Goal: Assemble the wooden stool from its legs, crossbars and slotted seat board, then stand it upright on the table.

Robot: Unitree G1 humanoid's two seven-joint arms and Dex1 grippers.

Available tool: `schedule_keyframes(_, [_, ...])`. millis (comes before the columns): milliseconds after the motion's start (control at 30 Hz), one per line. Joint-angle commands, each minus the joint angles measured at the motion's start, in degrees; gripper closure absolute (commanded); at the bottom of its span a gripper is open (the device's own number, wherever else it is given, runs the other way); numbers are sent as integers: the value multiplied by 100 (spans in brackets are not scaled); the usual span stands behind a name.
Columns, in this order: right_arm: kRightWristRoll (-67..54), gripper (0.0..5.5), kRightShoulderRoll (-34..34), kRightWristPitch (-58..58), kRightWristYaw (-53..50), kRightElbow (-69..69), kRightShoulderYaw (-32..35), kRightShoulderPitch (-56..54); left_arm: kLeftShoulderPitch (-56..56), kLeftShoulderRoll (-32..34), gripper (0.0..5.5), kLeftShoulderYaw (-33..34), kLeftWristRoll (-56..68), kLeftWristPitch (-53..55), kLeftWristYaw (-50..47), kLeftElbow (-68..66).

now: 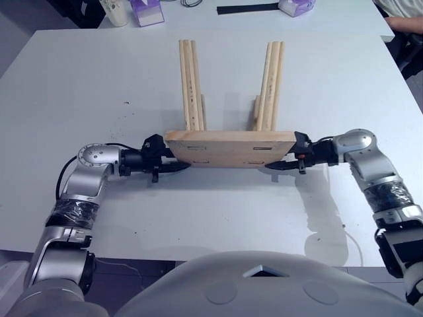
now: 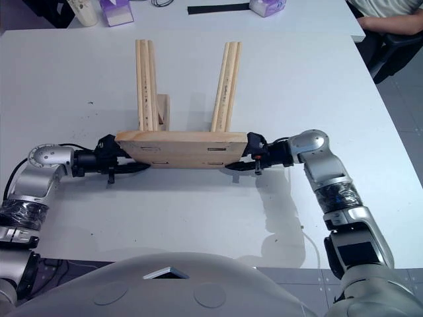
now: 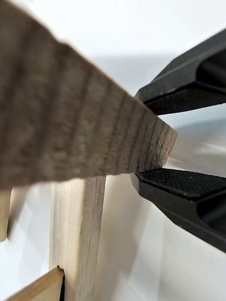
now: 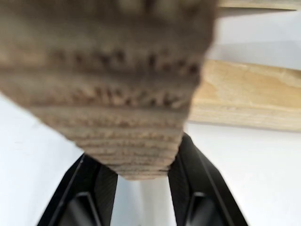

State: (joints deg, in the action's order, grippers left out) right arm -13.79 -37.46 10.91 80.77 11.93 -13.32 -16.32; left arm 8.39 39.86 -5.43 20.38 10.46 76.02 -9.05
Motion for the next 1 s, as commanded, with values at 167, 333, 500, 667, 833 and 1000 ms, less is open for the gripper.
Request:
schedule_keyframes(167, [-4429, 415, -574, 5101, -683, -2226, 1879, 102, -1539, 51, 392, 1760, 4214, 3384, -1170, 2893])
schedule_keyframes(333, [-8953, 415, -1051, 4380, -3432, -2878, 1762, 268, -1682, -319, 392, 1537, 7709, 2537, -4008, 4255])
schedule_keyframes(500, [-9920, 416, -56, 3403, -4949, -3527, 1908, 452, -1256, -961, 392, 1275, 8997, 1122, -6267, 4846])
schedule_keyframes(667, [-9920, 416, 1779, 1962, -7454, -4453, 1930, 410, -1020, -1953, 396, 1159, 9220, -172, -8402, 5470])
schedule_keyframes(833, [-9920, 416, 3002, 983, -9671, -4722, 2260, -198, -698, -2453, 408, 930, 9069, -637, -9631, 5704])
schedule_keyframes(1000, [-9920, 416, 3511, 669, -10905, -4450, 2565, -858, -409, -2761, 414, 914, 8863, -887, -10501, 5496])
